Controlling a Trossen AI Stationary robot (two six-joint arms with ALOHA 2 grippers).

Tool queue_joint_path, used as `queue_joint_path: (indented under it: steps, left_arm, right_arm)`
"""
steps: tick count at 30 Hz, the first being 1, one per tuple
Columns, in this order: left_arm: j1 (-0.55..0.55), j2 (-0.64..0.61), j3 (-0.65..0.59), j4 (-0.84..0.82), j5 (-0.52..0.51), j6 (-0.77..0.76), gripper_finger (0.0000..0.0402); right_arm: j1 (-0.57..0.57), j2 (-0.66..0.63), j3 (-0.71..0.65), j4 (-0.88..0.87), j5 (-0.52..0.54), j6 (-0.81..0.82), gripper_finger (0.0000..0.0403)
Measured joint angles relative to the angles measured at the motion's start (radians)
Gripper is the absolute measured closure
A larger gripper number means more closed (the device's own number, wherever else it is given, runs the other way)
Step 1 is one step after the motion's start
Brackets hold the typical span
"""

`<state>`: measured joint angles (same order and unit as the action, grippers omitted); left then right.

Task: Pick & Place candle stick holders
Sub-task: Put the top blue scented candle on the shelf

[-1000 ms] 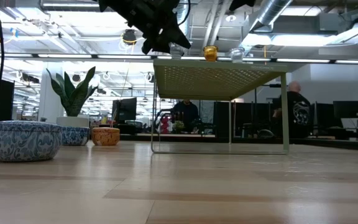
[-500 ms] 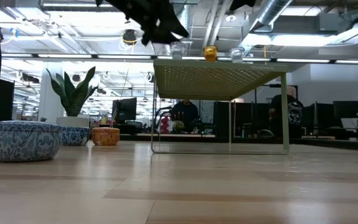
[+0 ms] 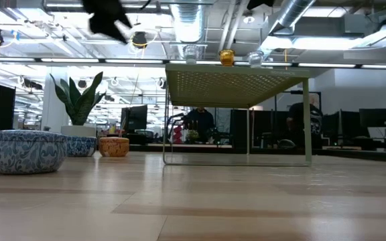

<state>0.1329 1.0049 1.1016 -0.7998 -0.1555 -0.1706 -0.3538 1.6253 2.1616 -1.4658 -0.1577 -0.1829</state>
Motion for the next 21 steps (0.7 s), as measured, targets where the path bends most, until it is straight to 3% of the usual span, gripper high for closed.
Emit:
queue_joint_path:
  steps: [6, 10, 15, 21]
  left_arm:
    - [-0.030, -0.047, -0.197, -0.023, 0.009, -0.094, 0.0087]
    - [-0.029, -0.054, -0.340, 0.063, 0.007, -0.177, 0.0077]
    - [-0.029, -0.112, -0.471, 0.075, -0.028, -0.185, 0.0059]
    - [-0.029, -0.237, -0.616, 0.210, -0.038, -0.153, 0.0053]
  right_arm:
    - [0.000, 0.000, 0.000, 0.002, -0.001, -0.003, 0.0147]
    - [0.000, 0.000, 0.000, 0.004, -0.001, -0.002, 0.0146]
    - [0.000, 0.000, 0.000, 0.003, -0.002, -0.002, 0.0146]
    - [0.000, 0.000, 0.000, 0.003, -0.002, -0.001, 0.0146]
